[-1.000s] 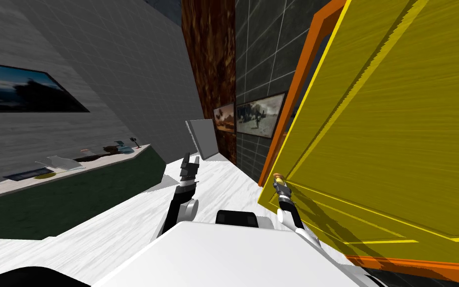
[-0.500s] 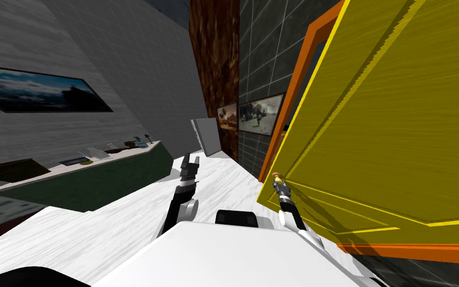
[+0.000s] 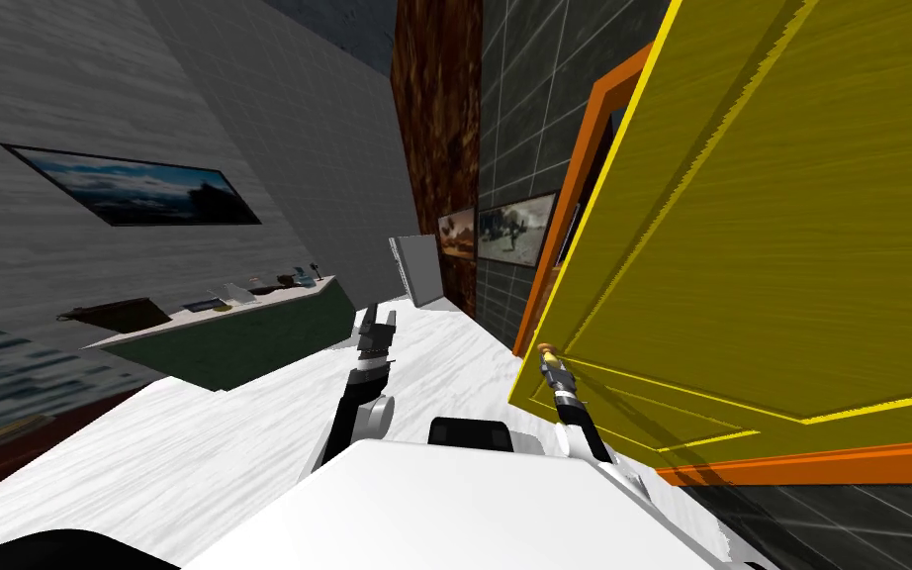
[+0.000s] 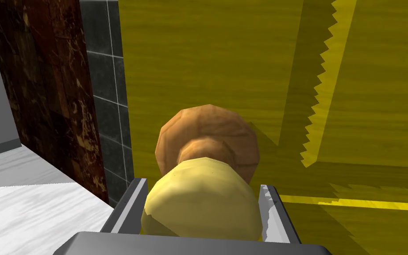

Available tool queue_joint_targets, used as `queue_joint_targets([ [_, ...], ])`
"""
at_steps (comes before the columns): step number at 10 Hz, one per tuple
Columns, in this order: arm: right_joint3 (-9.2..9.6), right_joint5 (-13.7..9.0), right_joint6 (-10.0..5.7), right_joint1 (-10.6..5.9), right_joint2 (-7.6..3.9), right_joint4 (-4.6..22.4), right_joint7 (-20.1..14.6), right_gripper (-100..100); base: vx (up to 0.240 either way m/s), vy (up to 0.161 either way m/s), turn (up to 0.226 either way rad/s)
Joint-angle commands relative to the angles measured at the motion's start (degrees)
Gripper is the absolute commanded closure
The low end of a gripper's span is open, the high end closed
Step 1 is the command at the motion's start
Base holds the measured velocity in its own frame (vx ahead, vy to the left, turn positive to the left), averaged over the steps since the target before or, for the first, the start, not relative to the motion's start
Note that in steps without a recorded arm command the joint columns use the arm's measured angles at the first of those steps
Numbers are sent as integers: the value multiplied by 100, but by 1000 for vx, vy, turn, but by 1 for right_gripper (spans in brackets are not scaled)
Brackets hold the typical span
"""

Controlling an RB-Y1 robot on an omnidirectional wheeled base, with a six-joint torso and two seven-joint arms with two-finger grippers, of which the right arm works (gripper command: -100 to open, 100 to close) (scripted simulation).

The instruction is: Pull the door open

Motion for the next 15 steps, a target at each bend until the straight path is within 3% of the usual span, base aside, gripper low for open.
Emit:
queue_joint_targets([
  [1, 112, 49, -57, 56, -73, -41, -114, 100, -214, -20, 108],
  [8, 577, 244, -257, 279, -379, -210, -561, 100, -205, -23, 77],
  [9, 533, 225, -223, 250, -364, -194, -519, 100, -101, -18, 26],
  [15, 950, 454, -607, 530, -701, -255, -1001, 100, -193, -38, 94],
])
